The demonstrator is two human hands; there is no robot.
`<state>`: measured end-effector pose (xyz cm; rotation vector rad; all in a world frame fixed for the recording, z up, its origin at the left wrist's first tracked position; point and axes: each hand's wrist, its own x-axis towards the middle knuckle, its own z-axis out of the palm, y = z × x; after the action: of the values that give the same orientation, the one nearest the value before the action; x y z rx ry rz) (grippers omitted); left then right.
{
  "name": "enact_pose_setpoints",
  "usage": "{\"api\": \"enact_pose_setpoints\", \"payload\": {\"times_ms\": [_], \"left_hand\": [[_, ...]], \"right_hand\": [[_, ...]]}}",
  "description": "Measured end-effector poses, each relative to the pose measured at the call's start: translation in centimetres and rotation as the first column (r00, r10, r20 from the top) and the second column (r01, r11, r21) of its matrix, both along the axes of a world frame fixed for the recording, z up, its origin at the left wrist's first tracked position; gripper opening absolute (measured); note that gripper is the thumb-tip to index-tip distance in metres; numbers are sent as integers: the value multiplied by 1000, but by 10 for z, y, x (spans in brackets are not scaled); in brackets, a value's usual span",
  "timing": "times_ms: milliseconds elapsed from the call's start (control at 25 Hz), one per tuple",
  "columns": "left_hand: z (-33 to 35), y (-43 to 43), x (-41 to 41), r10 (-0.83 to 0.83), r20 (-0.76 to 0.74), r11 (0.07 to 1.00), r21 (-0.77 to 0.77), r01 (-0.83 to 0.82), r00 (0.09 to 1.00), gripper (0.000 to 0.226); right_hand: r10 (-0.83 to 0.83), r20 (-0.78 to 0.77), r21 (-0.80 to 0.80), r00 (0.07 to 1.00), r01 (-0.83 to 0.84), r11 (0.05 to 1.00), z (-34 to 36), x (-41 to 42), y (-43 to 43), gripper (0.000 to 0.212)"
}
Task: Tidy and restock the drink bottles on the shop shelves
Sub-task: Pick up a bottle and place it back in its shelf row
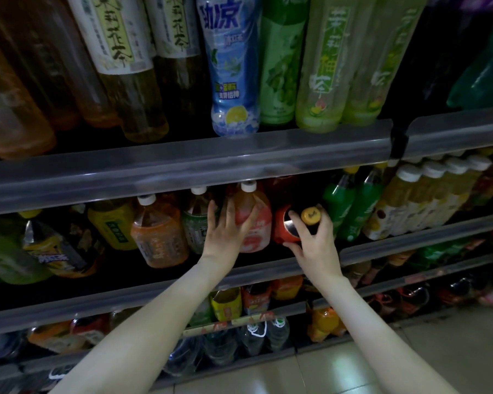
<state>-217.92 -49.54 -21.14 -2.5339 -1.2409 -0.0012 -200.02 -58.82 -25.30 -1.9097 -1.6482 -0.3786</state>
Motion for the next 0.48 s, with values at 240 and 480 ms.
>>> {"api": "enact_pose_setpoints", "payload": {"times_ms": [240,480], "left_hand": [[-7,0,4,21,13,1000,2,-21,1000,101],[-9,-7,-20,-156,222,980,153,123,963,96]], "right_hand": [[-110,-27,-216,994,102,971,30,3,47,76],[-186,-86,-395,979,138,908,45,-5,50,89]]}}
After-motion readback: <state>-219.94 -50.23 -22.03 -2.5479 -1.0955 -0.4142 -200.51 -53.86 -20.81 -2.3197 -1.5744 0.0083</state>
